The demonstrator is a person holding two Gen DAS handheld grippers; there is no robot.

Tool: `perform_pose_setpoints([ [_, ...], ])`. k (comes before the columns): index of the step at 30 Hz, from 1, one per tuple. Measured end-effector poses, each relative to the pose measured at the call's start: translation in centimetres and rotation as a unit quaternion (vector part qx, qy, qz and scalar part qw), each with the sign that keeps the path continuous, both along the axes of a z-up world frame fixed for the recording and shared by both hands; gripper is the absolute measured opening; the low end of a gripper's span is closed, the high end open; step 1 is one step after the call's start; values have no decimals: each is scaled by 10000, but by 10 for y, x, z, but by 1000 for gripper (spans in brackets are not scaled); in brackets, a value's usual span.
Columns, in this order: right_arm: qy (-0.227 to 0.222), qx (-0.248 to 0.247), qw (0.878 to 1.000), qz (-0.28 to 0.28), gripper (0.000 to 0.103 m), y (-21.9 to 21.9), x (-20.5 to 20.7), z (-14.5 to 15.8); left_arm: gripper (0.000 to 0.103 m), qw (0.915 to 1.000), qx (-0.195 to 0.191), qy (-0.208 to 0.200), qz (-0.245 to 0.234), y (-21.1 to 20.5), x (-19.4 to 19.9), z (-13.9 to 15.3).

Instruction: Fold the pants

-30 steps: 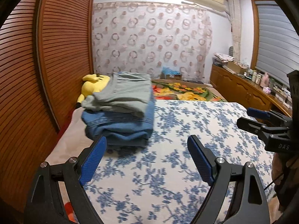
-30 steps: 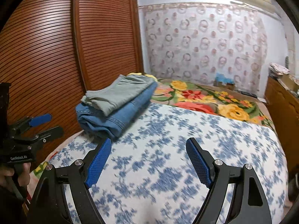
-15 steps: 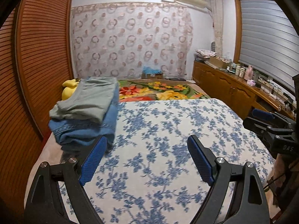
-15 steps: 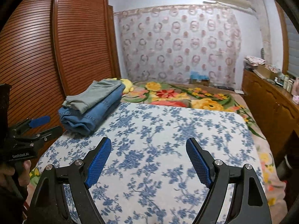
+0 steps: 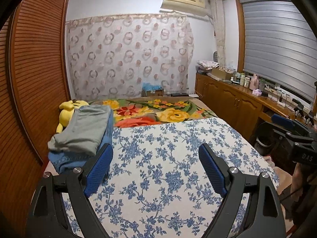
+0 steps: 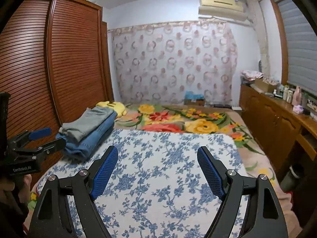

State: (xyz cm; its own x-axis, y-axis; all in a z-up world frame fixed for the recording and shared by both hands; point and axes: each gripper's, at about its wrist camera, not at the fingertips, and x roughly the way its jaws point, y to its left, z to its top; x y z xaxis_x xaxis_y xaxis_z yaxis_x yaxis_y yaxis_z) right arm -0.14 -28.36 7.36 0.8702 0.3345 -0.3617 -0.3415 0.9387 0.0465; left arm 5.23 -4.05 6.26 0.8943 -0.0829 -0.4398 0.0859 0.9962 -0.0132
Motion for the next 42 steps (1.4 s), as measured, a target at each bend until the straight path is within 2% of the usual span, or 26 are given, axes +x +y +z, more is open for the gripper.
perform_pose_setpoints([
  [8,-167,24,9997,-164,84,-2,-8,0,89,9999,-16,-106,-9,-2,-6,9],
  [42,-124,2,9998,-175,84,-6,1,-2,89,9999,-40,-126,-8,-1,-7,9],
])
